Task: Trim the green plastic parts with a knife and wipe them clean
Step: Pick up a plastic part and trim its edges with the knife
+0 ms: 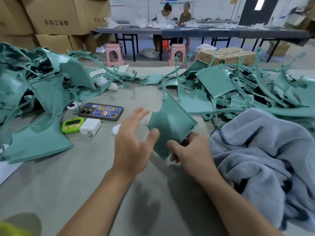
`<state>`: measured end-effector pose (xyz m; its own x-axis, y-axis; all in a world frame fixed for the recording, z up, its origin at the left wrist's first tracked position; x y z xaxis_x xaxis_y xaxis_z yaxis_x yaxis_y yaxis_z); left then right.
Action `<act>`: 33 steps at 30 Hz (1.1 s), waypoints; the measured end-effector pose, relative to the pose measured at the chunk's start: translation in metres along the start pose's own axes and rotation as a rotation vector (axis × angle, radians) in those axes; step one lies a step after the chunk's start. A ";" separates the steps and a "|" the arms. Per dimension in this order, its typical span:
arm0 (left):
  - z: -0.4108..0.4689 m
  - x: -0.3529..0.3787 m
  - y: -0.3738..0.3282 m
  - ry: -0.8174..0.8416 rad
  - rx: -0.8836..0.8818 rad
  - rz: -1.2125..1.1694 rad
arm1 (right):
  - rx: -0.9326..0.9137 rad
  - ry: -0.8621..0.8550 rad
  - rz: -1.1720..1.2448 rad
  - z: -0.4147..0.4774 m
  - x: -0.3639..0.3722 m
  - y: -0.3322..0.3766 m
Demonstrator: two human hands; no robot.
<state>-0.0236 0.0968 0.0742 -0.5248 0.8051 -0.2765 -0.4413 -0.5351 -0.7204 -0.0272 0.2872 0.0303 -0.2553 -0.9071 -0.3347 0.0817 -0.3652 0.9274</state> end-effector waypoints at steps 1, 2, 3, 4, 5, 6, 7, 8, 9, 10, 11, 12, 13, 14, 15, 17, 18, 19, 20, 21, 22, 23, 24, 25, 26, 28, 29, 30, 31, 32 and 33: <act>-0.008 0.015 -0.011 0.130 0.070 -0.007 | -0.066 0.022 -0.050 -0.003 0.003 0.007; -0.018 0.031 -0.017 0.254 0.080 -0.016 | -0.146 0.066 -0.077 -0.007 0.007 0.015; -0.027 0.043 -0.019 0.336 0.054 -0.043 | -0.229 0.129 -0.085 -0.012 0.013 0.023; -0.031 0.048 -0.018 0.355 0.023 -0.070 | -0.286 0.196 -0.063 -0.016 0.018 0.029; -0.030 0.046 -0.016 0.311 0.009 -0.083 | -0.319 0.251 -0.041 -0.019 0.020 0.033; -0.026 0.038 -0.015 0.222 0.019 -0.078 | -0.331 0.285 -0.028 -0.020 0.020 0.037; -0.019 0.025 -0.014 0.107 0.045 -0.045 | -0.331 0.290 -0.016 -0.018 0.017 0.041; -0.012 0.010 -0.012 -0.011 0.058 -0.007 | -0.327 0.246 -0.014 -0.015 0.008 0.043; -0.005 -0.003 -0.005 -0.107 0.037 0.006 | -0.324 0.154 -0.030 -0.009 -0.005 0.042; 0.000 -0.013 0.004 -0.177 -0.017 -0.019 | -0.313 0.030 -0.085 -0.003 -0.023 0.040; 0.005 -0.020 0.014 -0.224 -0.084 -0.073 | -0.296 -0.088 -0.198 0.003 -0.040 0.035; 0.009 -0.026 0.024 -0.258 -0.142 -0.120 | -0.263 -0.147 -0.350 0.007 -0.054 0.028; 0.013 -0.030 0.032 -0.278 -0.185 -0.135 | -0.214 -0.137 -0.491 0.010 -0.059 0.019; 0.016 -0.031 0.039 -0.278 -0.215 -0.128 | -0.169 -0.078 -0.604 0.011 -0.058 0.008; 0.019 -0.031 0.045 -0.264 -0.246 -0.115 | -0.144 -0.003 -0.693 0.010 -0.051 -0.001; 0.021 -0.027 0.055 -0.209 -0.303 -0.086 | -0.162 0.078 -0.832 0.009 -0.037 -0.007; 0.020 -0.024 0.060 -0.173 -0.320 -0.049 | -0.177 0.082 -0.879 0.009 -0.032 -0.006; 0.018 -0.022 0.064 -0.142 -0.328 0.012 | -0.184 0.074 -0.914 0.010 -0.031 -0.005; 0.017 -0.021 0.069 -0.118 -0.333 0.087 | -0.183 0.058 -0.943 0.011 -0.031 -0.004; 0.016 -0.020 0.072 -0.098 -0.338 0.150 | -0.182 0.028 -0.962 0.013 -0.034 -0.005; 0.016 -0.018 0.075 -0.068 -0.342 0.183 | -0.177 -0.007 -0.967 0.014 -0.038 -0.006; 0.016 -0.014 0.075 -0.022 -0.339 0.203 | -0.176 -0.046 -0.957 0.015 -0.042 -0.007; 0.016 -0.010 0.073 0.028 -0.331 0.201 | -0.174 -0.087 -0.921 0.016 -0.047 -0.007; 0.015 -0.008 0.072 0.063 -0.324 0.183 | -0.173 -0.127 -0.844 0.015 -0.052 -0.006; 0.015 -0.007 0.071 0.084 -0.305 0.172 | -0.169 -0.162 -0.712 0.015 -0.056 -0.004; 0.015 -0.009 0.066 0.076 -0.243 0.168 | -0.177 -0.213 -0.335 0.014 -0.063 0.004; 0.015 -0.011 0.062 0.061 -0.208 0.156 | -0.193 -0.231 -0.194 0.012 -0.064 0.011; 0.014 -0.011 0.058 0.046 -0.174 0.128 | -0.222 -0.240 -0.115 0.009 -0.064 0.018; 0.013 -0.011 0.054 0.034 -0.148 0.104 | -0.255 -0.236 -0.072 0.005 -0.062 0.025; 0.012 -0.011 0.049 0.021 -0.109 0.085 | -0.277 -0.220 -0.036 0.001 -0.057 0.030; 0.012 -0.012 0.042 0.013 -0.061 0.079 | -0.289 -0.195 0.002 -0.003 -0.051 0.034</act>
<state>-0.0443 0.0611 0.0545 -0.5464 0.7645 -0.3421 -0.3535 -0.5808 -0.7333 -0.0084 0.3208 0.0782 -0.4322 -0.8609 -0.2684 0.3450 -0.4329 0.8328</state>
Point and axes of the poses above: each hand's wrist, its own z-axis towards the middle knuckle, its own x-axis out of the palm, y = z × x, the point moved 9 cm from there along z, towards the middle knuckle, and after that the axes turned 9 degrees about -y, right-handed, at the moved point
